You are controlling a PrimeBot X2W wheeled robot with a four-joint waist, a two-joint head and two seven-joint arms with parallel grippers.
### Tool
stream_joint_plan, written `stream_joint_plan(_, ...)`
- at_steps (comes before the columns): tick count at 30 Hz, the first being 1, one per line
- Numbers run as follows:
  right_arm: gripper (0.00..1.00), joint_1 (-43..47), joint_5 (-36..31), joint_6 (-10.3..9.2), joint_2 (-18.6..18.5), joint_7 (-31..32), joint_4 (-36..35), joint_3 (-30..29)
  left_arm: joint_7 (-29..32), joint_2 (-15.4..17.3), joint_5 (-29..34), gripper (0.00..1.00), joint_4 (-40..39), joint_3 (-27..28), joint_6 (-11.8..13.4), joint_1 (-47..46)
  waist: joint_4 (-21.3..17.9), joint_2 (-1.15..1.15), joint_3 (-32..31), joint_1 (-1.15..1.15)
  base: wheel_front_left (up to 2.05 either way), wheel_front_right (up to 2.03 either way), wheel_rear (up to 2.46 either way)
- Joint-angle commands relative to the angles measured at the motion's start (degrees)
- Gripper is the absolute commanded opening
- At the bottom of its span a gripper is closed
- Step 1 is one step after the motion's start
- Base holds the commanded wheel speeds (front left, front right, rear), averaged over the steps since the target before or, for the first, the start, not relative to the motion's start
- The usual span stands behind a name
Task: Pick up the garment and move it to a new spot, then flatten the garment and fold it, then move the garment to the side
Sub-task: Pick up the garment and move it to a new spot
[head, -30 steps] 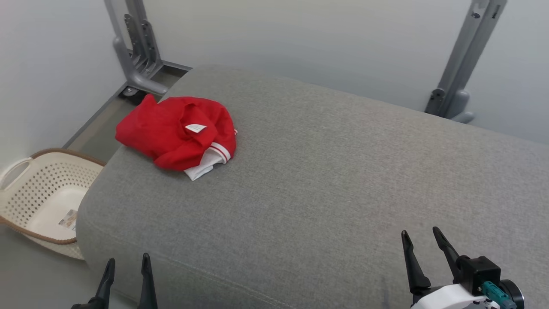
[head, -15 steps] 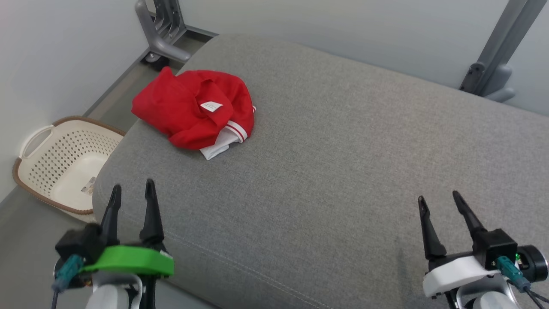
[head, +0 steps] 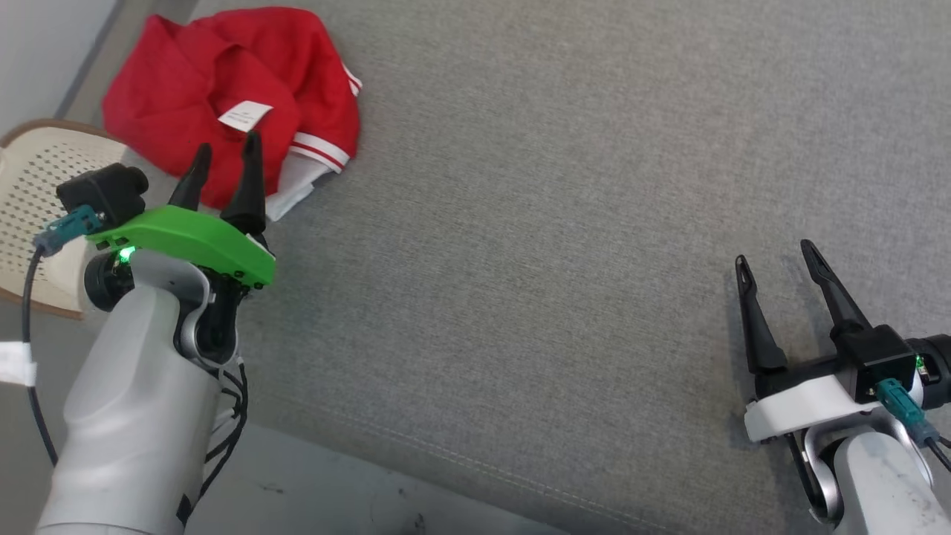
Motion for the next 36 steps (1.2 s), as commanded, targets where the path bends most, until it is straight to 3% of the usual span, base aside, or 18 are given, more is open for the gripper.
stream_joint_plan(1, 1.00, -1.4, -0.4, -0.08, -0.4, -0.2, -0.5, 0.3, 0.6, 1.0, -1.3, 1.00, 1.0, -0.6, -0.2, -1.6, -9.5, 0.00, 10.4, 0.00, 0.00, 0.00, 0.00)
stream_joint_plan(6, 1.00, -2.4, -0.2, -0.08, -0.8, -0.2, -2.0, 0.8, 2.5, 3.9, -6.0, 1.00, 8.7, -4.1, -0.2, -4.5, -11.8, 0.00, 11.1, 0.00, 0.00, 0.00, 0.00)
stream_joint_plan(7, 1.00, -2.5, -0.1, -0.08, -0.7, -0.2, -2.3, 0.9, 1.9, 4.5, -6.7, 0.64, 10.6, -3.9, -0.2, -5.0, -12.1, 0.00, 11.0, 0.00, 0.00, 0.00, 0.00)
stream_joint_plan(8, 1.00, -2.4, 0.1, -0.08, -0.6, -0.2, -2.5, 0.8, 1.1, 4.9, -7.0, 0.00, 12.4, -3.8, -0.2, -5.5, -12.3, 0.00, 10.9, 0.00, 0.00, 0.00, 0.00)
stream_joint_plan(12, 1.00, -1.5, 0.5, -0.08, 0.1, -0.2, -2.8, 0.3, -0.3, 4.2, -8.7, 0.00, 14.1, -6.0, -0.2, -5.8, -12.4, 0.00, 9.2, 0.00, 0.00, 0.00, 0.00)
stream_joint_plan(15, 1.00, -0.9, 1.1, -0.08, 0.9, -0.2, -2.4, 0.1, -3.9, 4.1, -11.3, 0.00, 9.8, -6.2, -0.2, -6.4, -12.1, 0.00, 7.4, 0.00, 0.00, 0.00, 0.00)
stream_joint_plan(18, 1.00, -0.5, 1.9, -0.08, 1.9, -0.2, -1.5, 0.6, -5.6, 6.1, -12.7, 0.00, 3.8, -8.4, -0.2, -4.6, -11.9, 0.00, 4.5, 0.00, 0.00, 0.00, 0.00)
stream_joint_plan(23, 1.00, 0.3, 3.7, -0.08, 3.6, -0.2, -0.9, 1.6, -6.4, 6.1, -14.6, 0.00, -9.7, -12.0, -0.1, -2.6, -12.8, 0.00, -1.8, 0.00, 0.00, 0.00, 0.00)
stream_joint_plan(29, 1.00, 1.5, 5.8, -0.08, 5.0, -0.2, -0.4, 2.4, -4.6, 5.8, -19.5, 0.00, -26.9, -16.1, -0.1, 0.3, -16.9, 0.00, -8.3, 0.00, 0.00, 0.00, 0.00)
stream_joint_plan(31, 1.00, 1.7, 6.2, -0.08, 5.0, -0.2, -0.3, 2.6, -4.3, 5.3, -20.0, 0.00, -29.1, -16.3, 0.1, 0.8, -17.9, 0.00, -9.2, 0.00, 0.00, 0.00, 0.00)
stream_joint_plan(36, 1.00, 2.9, 9.4, -0.08, 5.2, -0.2, -0.3, 2.4, -0.7, 2.6, -20.0, 0.00, -40.8, -19.3, 4.1, 0.1, -22.9, 0.00, -11.5, 0.00, 0.00, 0.00, 0.00)
